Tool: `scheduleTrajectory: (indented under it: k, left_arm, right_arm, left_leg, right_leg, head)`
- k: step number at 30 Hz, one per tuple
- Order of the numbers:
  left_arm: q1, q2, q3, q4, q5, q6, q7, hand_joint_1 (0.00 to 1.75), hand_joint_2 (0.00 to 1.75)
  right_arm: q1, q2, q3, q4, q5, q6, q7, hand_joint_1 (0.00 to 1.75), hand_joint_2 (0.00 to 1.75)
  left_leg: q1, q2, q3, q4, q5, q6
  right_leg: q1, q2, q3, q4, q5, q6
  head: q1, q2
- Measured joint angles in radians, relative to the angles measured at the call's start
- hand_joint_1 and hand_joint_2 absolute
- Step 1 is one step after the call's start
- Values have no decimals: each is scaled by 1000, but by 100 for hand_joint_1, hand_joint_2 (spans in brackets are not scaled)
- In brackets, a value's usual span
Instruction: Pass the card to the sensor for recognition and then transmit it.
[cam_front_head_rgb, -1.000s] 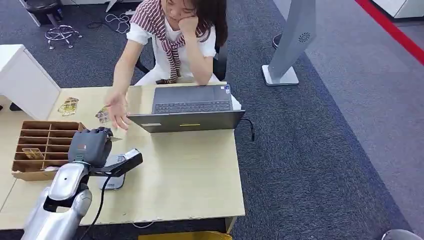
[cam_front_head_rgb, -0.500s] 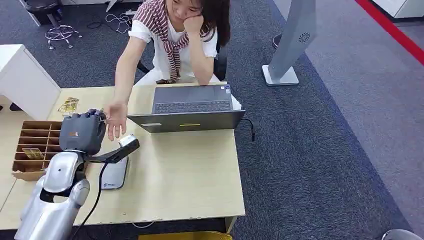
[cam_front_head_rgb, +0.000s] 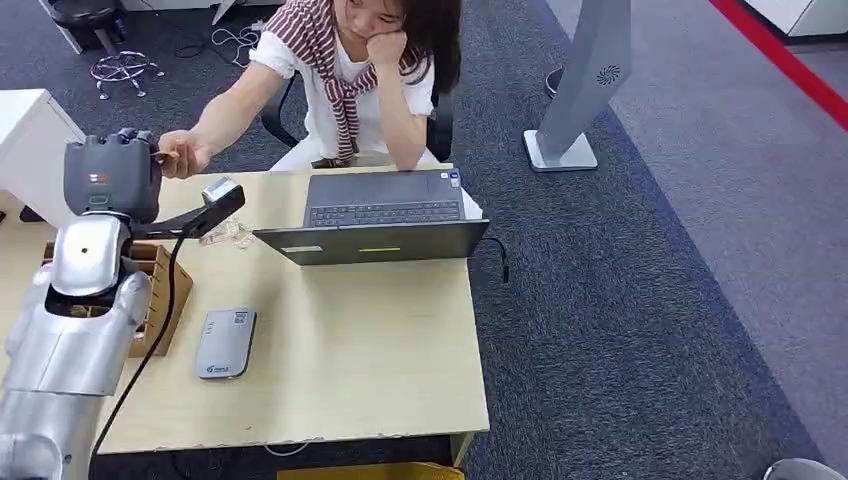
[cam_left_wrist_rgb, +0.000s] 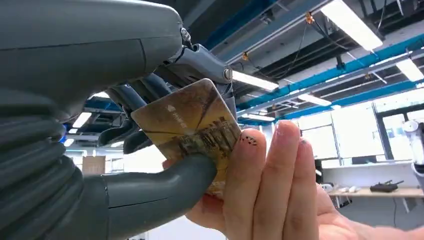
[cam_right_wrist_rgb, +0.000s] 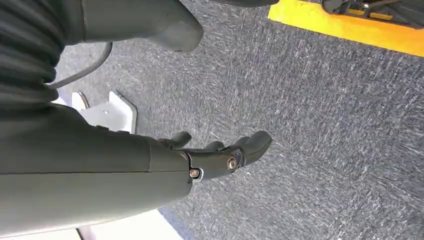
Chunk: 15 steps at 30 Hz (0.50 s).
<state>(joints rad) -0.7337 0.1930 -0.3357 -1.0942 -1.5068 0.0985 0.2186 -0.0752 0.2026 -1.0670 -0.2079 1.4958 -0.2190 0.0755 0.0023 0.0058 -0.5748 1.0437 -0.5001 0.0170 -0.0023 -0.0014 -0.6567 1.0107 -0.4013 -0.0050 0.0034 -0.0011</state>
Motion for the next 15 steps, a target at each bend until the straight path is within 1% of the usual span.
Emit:
scheduleTrajectory:
  k: [4, 5, 6, 11, 15]
  left_arm:
    - [-6, -4, 7, 48, -1, 12, 0, 175, 175]
    - [-6, -5, 9, 57, -1, 12, 0, 147, 175]
    - [-6, -6, 11, 64, -1, 12, 0, 0, 175]
    - [-6, -11, 18, 84, -2, 22, 0, 0, 175]
    - [-3, -16, 25, 87, -3, 34, 12, 0, 175]
  right_arm:
    - [0, 0, 1, 0, 0, 1, 4, 0, 175]
    - [0, 0, 2, 0, 0, 1, 4, 0, 175]
    - [0, -1, 2, 0, 0, 1, 4, 0, 175]
    - [0, -2, 2, 0, 0, 1, 5, 0, 175]
    - [0, -2, 2, 0, 0, 0, 5, 0, 175]
  left_leg:
    - [0, 0, 0, 0, 0, 0]
    - [0, 0, 0, 0, 0, 0]
    - [0, 0, 0, 0, 0, 0]
    - [0, 0, 0, 0, 0, 0]
    - [0, 0, 0, 0, 0, 0]
  right_leg:
    - [0, 0, 0, 0, 0, 0]
    - [0, 0, 0, 0, 0, 0]
    - [0, 0, 0, 0, 0, 0]
    - [0, 0, 0, 0, 0, 0]
    - [0, 0, 0, 0, 0, 0]
  head:
    - [0, 0]
    - [0, 0]
    - [0, 0]
    - [0, 0]
    - [0, 0]
